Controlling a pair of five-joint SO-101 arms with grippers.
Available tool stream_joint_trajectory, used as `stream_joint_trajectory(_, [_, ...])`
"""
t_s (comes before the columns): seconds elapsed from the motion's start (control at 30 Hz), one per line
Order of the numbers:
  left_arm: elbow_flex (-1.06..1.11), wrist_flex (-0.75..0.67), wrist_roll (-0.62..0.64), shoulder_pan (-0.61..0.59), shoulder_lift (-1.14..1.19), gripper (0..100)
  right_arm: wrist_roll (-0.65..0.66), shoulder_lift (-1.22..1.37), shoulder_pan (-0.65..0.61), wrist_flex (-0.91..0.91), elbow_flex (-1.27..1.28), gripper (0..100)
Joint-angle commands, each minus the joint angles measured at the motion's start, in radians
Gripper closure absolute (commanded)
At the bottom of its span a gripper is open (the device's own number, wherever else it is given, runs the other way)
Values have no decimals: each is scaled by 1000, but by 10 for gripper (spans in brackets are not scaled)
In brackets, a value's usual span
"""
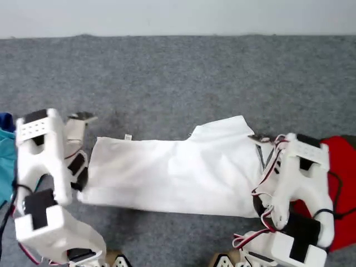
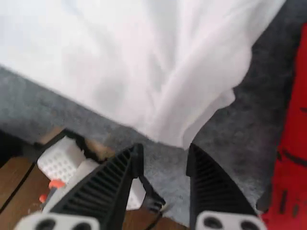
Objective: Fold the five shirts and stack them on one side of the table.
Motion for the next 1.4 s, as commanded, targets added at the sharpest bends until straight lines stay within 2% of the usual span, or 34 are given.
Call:
stream_joint_trajectory(0.0, [-18,34,-89,-32,-106,916,83,-15,36,133,-120,838])
stream_joint_trajectory(0.13, [24,32,-103,-34,-150,890,133,-15,62,206,-206,838])
stream_joint_trajectory(0.27, [-22,28,-74,-31,-161,892,68,-13,62,191,-308,840])
stream_joint_trajectory(0.37, [-137,26,115,21,-149,892,-52,-5,13,102,-400,839])
stream_joint_trajectory(0.5, [-211,-17,359,190,-149,891,-230,-4,-108,-48,-454,840])
stream_joint_trajectory(0.6, [-188,-80,442,350,-147,891,-325,-2,-203,-183,-470,841])
stream_joint_trajectory(0.7, [-120,-150,437,485,-147,892,-362,-2,-298,-275,-476,841])
stream_joint_trajectory(0.8, [-7,-256,430,555,-147,892,-362,-2,-375,-320,-474,841])
stream_joint_trajectory(0.97, [200,-516,431,555,-149,892,-364,90,-404,-406,-479,841])
stream_joint_trajectory(1.13, [420,-792,453,554,-150,892,-442,257,-398,-398,-519,841])
stream_joint_trajectory(1.23, [418,-801,503,549,-150,892,-440,300,-398,-332,-595,841])
stream_joint_trajectory(1.37, [412,-799,506,549,-149,892,-439,323,-377,-278,-672,841])
